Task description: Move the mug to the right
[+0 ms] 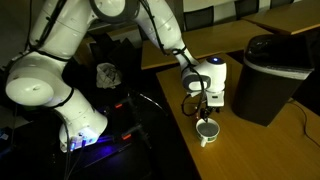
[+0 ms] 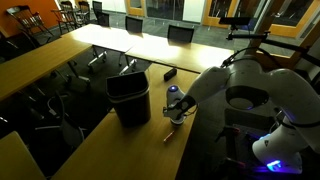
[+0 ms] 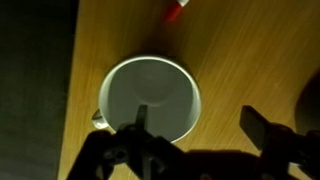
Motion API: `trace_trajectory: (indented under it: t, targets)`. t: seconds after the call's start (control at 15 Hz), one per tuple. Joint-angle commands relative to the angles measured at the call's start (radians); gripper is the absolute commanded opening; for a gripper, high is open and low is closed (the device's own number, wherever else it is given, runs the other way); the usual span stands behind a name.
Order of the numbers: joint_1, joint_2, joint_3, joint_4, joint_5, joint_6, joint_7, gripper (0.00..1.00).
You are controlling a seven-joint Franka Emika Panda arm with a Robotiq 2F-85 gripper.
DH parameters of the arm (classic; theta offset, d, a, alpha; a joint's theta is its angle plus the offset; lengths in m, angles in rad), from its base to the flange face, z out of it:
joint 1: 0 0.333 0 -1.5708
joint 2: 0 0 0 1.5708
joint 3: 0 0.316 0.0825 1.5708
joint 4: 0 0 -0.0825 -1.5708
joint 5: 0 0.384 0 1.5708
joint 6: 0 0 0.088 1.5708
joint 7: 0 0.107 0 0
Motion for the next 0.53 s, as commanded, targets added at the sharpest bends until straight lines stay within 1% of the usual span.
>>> trace_trajectory:
  t: [0.0,0.07,0.13,0.27,0.33,0.47]
  targets:
    - [0.151,-0.186,-0.113,-0.195,-0.088,-0.098,0.057,1.00]
    - [0.185,-0.226,-0.136,-0.229,-0.123,-0.117,0.077,1.00]
    - [0.232,-0.272,-0.172,-0.270,-0.174,-0.142,0.111,1.00]
    - [0.298,-0.345,-0.224,-0.328,-0.284,-0.172,0.185,1.00]
    - [0.321,-0.377,-0.243,-0.350,-0.342,-0.181,0.224,1.00]
    - [0.334,-0.444,-0.249,-0.398,-0.446,-0.166,0.273,1.00]
